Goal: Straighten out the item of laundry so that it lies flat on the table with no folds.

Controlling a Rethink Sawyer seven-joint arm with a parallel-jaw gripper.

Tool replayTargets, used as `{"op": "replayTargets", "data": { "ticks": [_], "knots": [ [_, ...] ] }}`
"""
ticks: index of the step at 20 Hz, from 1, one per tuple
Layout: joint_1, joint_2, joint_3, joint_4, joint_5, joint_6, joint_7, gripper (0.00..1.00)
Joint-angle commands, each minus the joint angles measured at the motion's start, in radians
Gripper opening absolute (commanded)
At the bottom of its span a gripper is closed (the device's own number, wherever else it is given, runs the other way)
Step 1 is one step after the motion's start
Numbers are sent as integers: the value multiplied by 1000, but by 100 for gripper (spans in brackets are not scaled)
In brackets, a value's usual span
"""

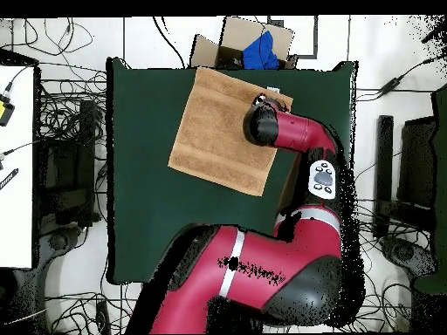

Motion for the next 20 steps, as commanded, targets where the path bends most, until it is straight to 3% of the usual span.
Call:
{"op": "replayTargets", "data": {
  "ticks": [1,12,20],
  "knots": [
    [-30,19,123,29,-85,27,-85,0],
    [-3,-24,101,96,-100,59,-11,0],
    [-10,-4,113,60,-118,33,-16,0]
  ]
}}
